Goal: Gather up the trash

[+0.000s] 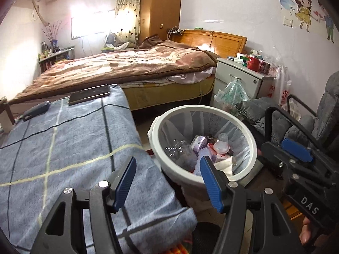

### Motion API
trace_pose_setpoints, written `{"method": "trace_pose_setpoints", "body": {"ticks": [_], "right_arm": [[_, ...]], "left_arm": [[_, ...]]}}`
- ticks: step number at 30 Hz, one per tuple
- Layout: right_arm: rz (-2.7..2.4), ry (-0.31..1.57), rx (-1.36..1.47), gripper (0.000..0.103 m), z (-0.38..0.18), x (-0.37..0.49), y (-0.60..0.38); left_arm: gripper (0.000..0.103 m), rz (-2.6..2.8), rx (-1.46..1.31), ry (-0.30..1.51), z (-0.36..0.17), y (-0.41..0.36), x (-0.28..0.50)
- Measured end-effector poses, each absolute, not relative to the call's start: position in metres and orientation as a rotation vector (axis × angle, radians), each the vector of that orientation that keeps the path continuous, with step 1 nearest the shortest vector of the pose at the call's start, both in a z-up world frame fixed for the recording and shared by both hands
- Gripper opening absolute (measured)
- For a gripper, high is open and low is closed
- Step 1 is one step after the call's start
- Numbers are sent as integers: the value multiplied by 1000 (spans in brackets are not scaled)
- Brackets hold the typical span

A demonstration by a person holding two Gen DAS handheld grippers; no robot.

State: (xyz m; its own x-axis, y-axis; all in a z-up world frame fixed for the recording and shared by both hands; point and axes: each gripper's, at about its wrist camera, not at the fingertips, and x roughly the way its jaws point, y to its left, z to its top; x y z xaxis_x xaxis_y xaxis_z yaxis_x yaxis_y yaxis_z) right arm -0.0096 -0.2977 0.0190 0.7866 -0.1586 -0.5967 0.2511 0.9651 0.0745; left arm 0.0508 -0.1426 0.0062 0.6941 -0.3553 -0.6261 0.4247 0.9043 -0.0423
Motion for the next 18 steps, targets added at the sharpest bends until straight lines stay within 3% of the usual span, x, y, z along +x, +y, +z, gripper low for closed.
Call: {"method": "trace_pose_setpoints", "body": {"ticks": [18], "right_arm": [[-247,591,138,56,16,-28,-282]], "left_arm": [[66,-414,89,639,6,-133,27]]}}
